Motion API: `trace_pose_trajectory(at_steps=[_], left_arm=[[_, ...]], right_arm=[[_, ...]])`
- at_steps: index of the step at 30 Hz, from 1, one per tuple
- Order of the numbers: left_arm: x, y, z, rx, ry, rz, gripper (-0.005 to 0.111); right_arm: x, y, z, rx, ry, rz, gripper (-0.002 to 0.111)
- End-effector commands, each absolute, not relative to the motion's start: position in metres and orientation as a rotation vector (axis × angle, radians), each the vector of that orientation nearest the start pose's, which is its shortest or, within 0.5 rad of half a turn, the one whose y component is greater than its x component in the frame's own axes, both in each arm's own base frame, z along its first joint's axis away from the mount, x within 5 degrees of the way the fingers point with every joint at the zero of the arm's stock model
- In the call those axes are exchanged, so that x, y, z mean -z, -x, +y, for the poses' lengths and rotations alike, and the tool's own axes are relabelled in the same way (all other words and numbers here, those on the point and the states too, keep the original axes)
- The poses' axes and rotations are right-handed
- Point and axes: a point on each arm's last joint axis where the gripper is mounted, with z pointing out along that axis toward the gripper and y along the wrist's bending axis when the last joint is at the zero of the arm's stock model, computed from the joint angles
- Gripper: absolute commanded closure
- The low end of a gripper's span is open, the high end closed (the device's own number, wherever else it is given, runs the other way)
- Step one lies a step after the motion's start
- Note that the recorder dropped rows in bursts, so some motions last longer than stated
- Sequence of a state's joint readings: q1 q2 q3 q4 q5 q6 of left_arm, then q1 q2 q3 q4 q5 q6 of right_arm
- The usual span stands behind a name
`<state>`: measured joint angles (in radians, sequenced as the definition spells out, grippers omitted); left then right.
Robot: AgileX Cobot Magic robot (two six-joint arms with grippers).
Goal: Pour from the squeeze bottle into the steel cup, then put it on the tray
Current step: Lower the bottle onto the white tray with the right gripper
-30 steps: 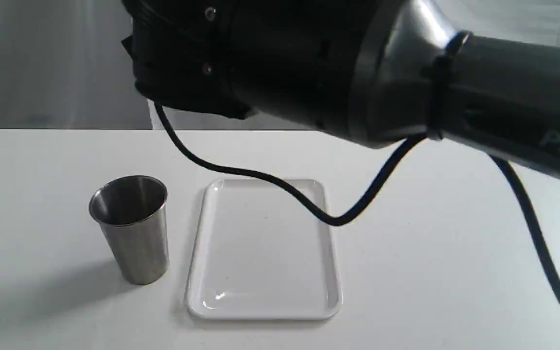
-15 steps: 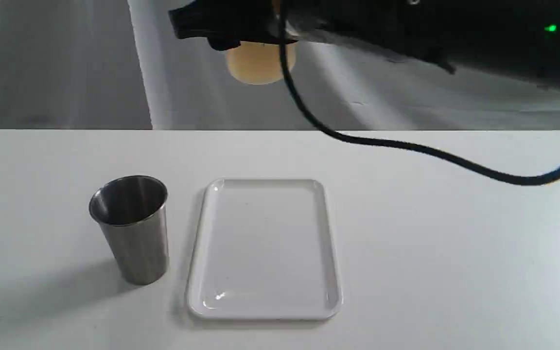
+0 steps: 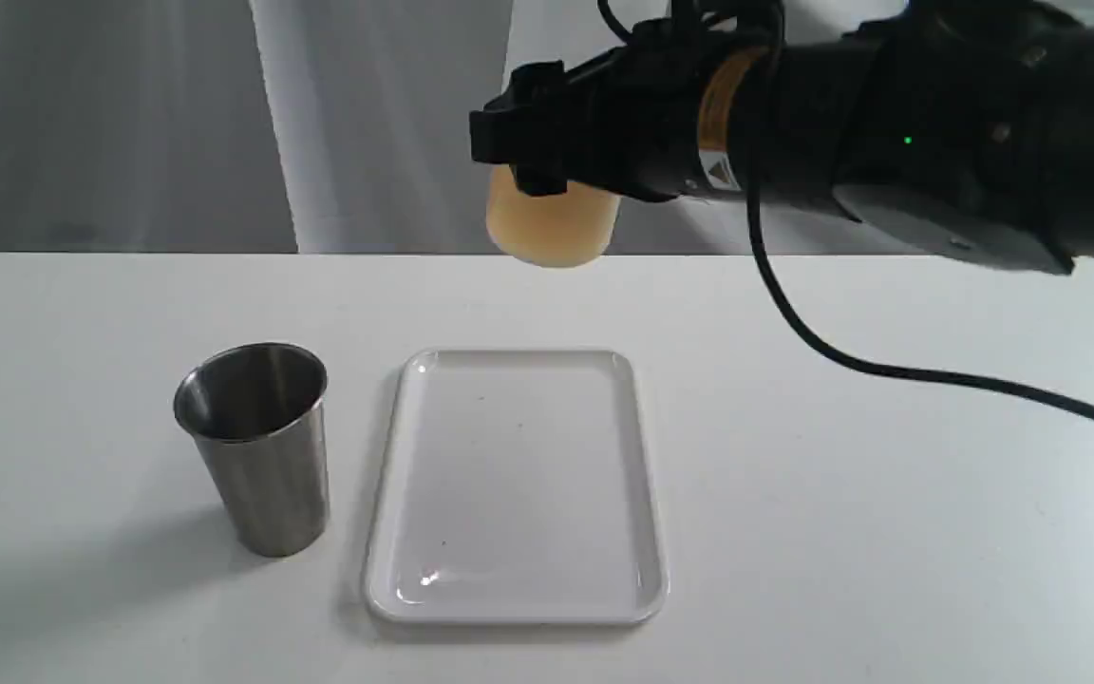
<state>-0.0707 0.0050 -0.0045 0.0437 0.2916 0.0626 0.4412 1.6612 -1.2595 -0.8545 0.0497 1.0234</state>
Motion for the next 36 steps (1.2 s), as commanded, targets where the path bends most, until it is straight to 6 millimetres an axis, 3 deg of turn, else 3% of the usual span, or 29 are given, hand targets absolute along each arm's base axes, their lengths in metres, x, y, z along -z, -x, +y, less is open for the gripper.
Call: trace_pose_trajectory(at_steps=[1,10,17,23,29,36], left_arm=[[-0.187,-0.055,-0.003,-0.032,-0.147,1.762,0.098],[-0.187,-0.055,-0.003,-0.032,-0.147,1.762,0.098],[-0.187,-0.055,-0.003,-0.032,-0.147,1.762,0.098],[-0.187,-0.055,-0.003,-0.032,-0.147,1.762,0.098],[-0.187,-0.055,-0.003,-0.032,-0.147,1.762,0.098],[-0.187,-0.055,-0.003,-0.032,-0.147,1.762,0.098]], right_arm=[[-0.308,-0.353,0.164,-0.478,0.239,1.892,0.067],[-0.266,-0.341,0.160,-0.491,0.276,1.983,0.067],[-0.238,-0.351,0.166,-0.501,0.274,2.031,0.067],[-0.211,-0.361,0.172,-0.435,0.415,2.014,0.067],[-0.194,-0.365,0.174,-0.337,0.571,1.988,0.067],[-0.184,-0.370,0.176,-0.314,0.600,1.934,0.067]])
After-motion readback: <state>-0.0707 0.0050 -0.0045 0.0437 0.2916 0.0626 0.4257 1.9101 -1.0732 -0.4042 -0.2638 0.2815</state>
